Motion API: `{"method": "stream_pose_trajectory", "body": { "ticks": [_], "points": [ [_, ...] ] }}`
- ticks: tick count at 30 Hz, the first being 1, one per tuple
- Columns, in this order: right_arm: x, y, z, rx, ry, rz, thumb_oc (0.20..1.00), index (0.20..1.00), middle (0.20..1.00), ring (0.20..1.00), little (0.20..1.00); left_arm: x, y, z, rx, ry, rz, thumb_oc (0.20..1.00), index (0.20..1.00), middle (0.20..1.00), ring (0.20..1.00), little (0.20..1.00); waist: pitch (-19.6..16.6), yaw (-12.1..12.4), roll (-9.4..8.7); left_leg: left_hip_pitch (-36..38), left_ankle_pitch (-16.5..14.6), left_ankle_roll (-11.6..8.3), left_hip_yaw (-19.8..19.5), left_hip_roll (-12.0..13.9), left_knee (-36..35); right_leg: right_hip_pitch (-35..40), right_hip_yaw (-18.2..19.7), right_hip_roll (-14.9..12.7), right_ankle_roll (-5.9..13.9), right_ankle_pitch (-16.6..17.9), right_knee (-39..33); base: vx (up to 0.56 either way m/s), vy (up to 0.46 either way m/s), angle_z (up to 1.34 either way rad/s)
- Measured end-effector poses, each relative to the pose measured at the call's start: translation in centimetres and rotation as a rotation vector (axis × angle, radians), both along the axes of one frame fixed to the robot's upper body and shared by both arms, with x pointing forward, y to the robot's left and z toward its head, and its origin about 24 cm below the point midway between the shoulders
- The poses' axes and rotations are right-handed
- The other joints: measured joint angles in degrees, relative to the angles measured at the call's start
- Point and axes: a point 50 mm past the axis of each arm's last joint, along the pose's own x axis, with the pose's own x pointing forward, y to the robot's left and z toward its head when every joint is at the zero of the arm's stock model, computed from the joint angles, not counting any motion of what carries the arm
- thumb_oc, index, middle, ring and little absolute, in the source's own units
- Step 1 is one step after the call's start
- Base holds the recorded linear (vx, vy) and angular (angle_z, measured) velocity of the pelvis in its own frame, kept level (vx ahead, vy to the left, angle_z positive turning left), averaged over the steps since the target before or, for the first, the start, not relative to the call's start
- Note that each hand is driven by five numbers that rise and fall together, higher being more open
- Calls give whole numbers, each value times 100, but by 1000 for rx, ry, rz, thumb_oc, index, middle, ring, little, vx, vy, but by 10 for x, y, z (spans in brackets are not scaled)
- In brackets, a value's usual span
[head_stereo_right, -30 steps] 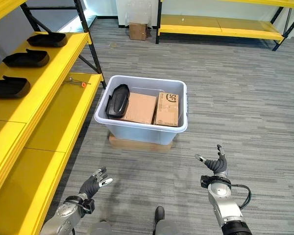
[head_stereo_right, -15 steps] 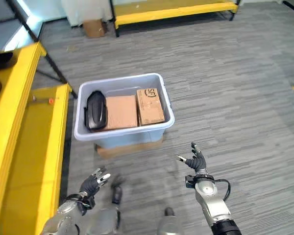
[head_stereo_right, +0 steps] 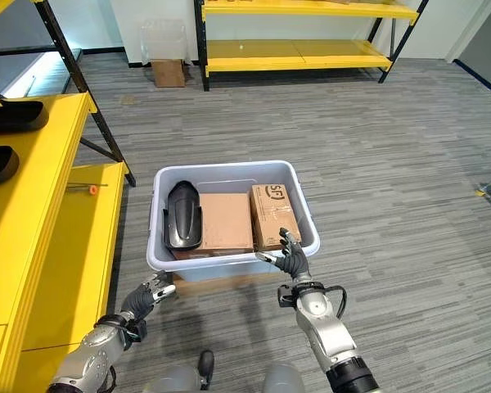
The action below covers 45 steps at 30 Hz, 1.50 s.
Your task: Move parts from the plastic box to the shelf.
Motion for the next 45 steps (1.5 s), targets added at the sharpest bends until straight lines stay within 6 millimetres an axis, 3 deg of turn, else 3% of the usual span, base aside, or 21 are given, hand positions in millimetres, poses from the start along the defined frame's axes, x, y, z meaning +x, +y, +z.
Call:
{"method": "stream_pose_trajectory", "body": {
  "ticks": [3,4,6,10,12,13,14,16,18,20,24,28,30,31,32,35,37,38,39,42,45],
  "points": [
    [-2,-2,-2,-9,8,-13,1000,1000,1000,1000,1000,-5,2,-2,4,15,0,1000,1000,1000,1000,1000,-48,-47,-49,81,91,-58,-100,-19,-235,-39,-179,448,-353,-260,-1139,260,-228,19],
    [-1,-3,-1,-12,-6,-30,1000,1000,1000,1000,1000,-3,-1,-2,-2,12,-5,1000,1000,1000,1000,1000,-38,-39,-49,59,14,-95,-205,-31,-265,22,-317,437,-390,47,-2939,273,-300,34],
    [-6,-5,-6,-14,8,-43,1000,1000,1000,1000,1000,-5,-6,-7,1,29,-16,1000,1000,1000,1000,1000,-20,-122,-21,173,-113,-115,-411,-57,-212,14,-288,162,-253,562,-3890,203,-238,55],
    [-12,-5,-15,-21,44,-49,1000,1000,1000,1000,1000,-28,-3,-18,13,79,-1,1000,1000,1000,1000,1000,-61,-87,-65,525,-265,-199,-524,-8,-285,-4,-191,-23,-229,846,-3542,175,-174,31],
    [-12,-6,-16,-24,49,-55,1000,1000,1000,1000,1000,-41,0,-24,24,113,20,1000,1000,1000,1000,1000,-163,-35,-249,707,-401,-398,-638,-46,-371,357,-294,15,-360,991,-3598,173,-137,26],
    [-10,-10,-14,-39,44,-61,1000,1000,1000,1000,1000,-42,-5,-27,9,125,34,1000,1000,1000,1000,1000,-143,16,-151,788,-472,-491,-650,98,-356,515,-315,159,-664,1240,-3789,168,-101,2],
    [-9,-12,-13,-49,38,-64,1000,1000,1000,1000,1000,-44,-9,-27,-4,120,32,1000,1000,1000,1000,1000,-144,42,-39,771,-488,-556,-553,183,-279,611,-327,288,-761,1312,-3955,170,-96,-11],
    [-8,-15,-12,-63,41,-63,1000,1000,1000,1000,1000,-42,-10,-24,-17,90,42,1000,1000,1000,1000,1000,-107,58,66,752,-557,-690,-375,280,-2,834,-375,429,-910,1333,-4181,142,-82,-12],
    [-10,-21,-14,-83,64,-68,1000,1000,1000,1000,1000,-36,-14,-16,-62,37,59,1000,1000,1000,1000,1000,-77,27,4,641,-701,-728,-363,280,182,1034,-389,421,-1023,1268,-4298,115,-79,13],
    [-9,-35,-13,-109,69,-93,1000,1000,1000,1000,1000,-14,-23,10,-138,-115,53,1000,1000,1000,1000,1000,-25,31,183,582,-344,-744,-257,490,-418,1106,-459,662,-1044,1146,-4302,131,-118,1],
    [-19,-33,-22,-97,111,-94,1000,1000,1000,1000,1000,-6,-21,18,-139,-158,49,1000,1000,1000,1000,1000,-24,-108,127,604,-261,-776,-338,605,-593,1128,-634,723,-986,1008,-4303,156,-156,14],
    [-20,-28,-20,-65,105,-99,1000,1000,1000,1000,1000,-3,-20,22,-169,-177,68,1000,1000,1000,1000,1000,63,-104,260,549,-253,-784,-294,526,-492,1147,-672,682,-977,987,-4301,50,-10,9],
    [-19,-31,-20,-73,101,-114,1000,1000,1000,1000,1000,9,-24,35,-180,-248,47,1000,1000,1000,1000,1000,176,-128,301,289,-251,-787,-314,370,-13,1216,-775,469,-915,933,-4303,96,238,51],
    [-17,-31,-18,-81,93,-118,1000,1000,1000,1000,1000,16,-25,45,-184,-298,33,1000,1000,1000,1000,1000,332,-126,195,174,-414,-935,-332,322,236,1296,-807,295,-1071,991,-4309,61,341,68],
    [-15,-30,-16,-78,82,-122,1000,1000,1000,1000,1000,21,-23,55,-173,-341,14,1000,1000,1000,1000,1000,400,-162,181,57,-628,-985,40,516,447,1339,-952,191,-1091,916,-4295,-10,273,50],
    [-11,-39,-11,-79,53,-159,1000,1000,1000,1000,1000,36,-26,73,-180,-425,-11,1000,1000,1000,1000,1000,510,-320,294,-29,-435,-1092,815,1411,17,1328,-1025,104,-885,785,-4160,14,288,36],
    [-3,-49,-2,-91,3,-187,1000,1000,1000,1000,1000,48,-32,83,-189,-466,-11,1000,1000,1000,1000,1000,534,-498,509,-3,-268,-973,794,1452,-377,1214,-963,-54,-642,788,-4046,86,195,-8],
    [-2,-53,0,-88,-6,-197,1000,1000,1000,1000,1000,50,-33,85,-193,-474,-12,1000,1000,1000,1000,1000,499,-573,634,53,-24,-1063,744,1408,-490,1202,-936,-41,-517,830,-4049,99,133,-24],
    [-3,-53,0,-68,-3,-206,1000,1000,1000,1000,1000,51,-32,86,-190,-475,-11,1000,1000,1000,1000,1000,525,-571,606,106,237,-1167,723,1315,-555,1231,-883,-123,-432,854,-4078,140,146,-37],
    [-21,-39,-12,6,44,-199,1000,1000,1000,1000,1000,46,-20,87,-121,-471,-19,1000,1000,1000,1000,1000,449,-594,65,401,353,-1116,837,810,-796,1317,-659,-588,-266,943,-4157,142,118,-17],
    [-23,-14,-17,44,72,-119,1000,1000,1000,1000,1000,40,-9,80,-10,-420,-10,1000,1000,1000,1000,1000,413,-548,-55,521,310,-1057,878,775,-793,1327,-678,-603,-232,966,-4027,83,33,-5]
  ]
}}
